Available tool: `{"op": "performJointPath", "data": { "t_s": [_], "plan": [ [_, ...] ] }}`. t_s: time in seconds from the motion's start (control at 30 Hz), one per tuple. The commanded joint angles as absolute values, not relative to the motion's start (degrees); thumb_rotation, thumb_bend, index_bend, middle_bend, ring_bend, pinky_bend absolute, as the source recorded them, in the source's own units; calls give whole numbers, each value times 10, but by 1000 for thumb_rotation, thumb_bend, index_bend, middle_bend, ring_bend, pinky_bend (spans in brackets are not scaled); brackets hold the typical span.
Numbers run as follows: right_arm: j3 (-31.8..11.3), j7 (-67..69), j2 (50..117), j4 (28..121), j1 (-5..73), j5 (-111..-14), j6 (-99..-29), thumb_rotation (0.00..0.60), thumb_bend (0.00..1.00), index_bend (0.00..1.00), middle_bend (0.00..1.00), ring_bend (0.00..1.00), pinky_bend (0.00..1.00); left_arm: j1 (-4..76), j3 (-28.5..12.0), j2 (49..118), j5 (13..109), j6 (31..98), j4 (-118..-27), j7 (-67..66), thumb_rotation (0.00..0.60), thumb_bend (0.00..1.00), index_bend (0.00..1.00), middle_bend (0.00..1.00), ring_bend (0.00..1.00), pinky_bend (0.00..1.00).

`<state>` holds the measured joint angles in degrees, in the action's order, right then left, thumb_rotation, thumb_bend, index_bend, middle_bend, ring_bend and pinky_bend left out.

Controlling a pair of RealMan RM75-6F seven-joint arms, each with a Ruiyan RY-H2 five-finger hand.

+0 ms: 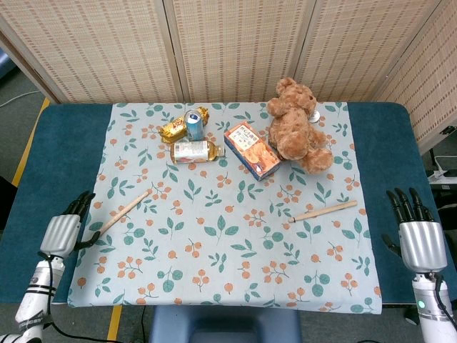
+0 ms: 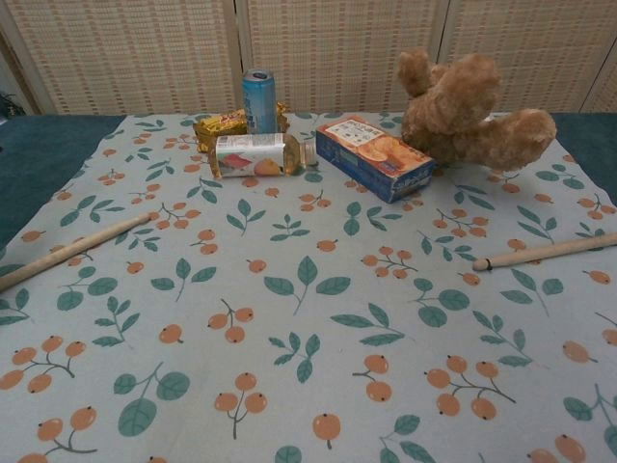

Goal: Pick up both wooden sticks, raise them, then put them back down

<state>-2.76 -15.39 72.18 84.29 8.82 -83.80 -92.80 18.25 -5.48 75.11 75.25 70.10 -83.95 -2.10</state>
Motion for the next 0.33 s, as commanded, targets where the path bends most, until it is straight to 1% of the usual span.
{"op": "performJointPath", "data": {
  "t_s": [0.03, 0.1, 0.33],
  "plan": [
    [-18, -141, 715, 846, 76, -863, -941, 600, 66, 87, 80, 0, 309, 154, -43, 723, 773, 739, -856, -7, 600, 330, 0, 38, 116, 399],
    [-17, -144, 718, 845, 72, -872, -948, 600, 67, 86, 80, 0, 308, 148, -41, 723, 774, 747, -854, -1, 600, 330, 0, 41, 117, 399],
    [-12, -124, 721, 843, 65, -895, -947, 600, 67, 87, 81, 0, 308, 146, -36, 722, 781, 744, -846, -15, 600, 335, 0, 52, 126, 400]
  ]
}}
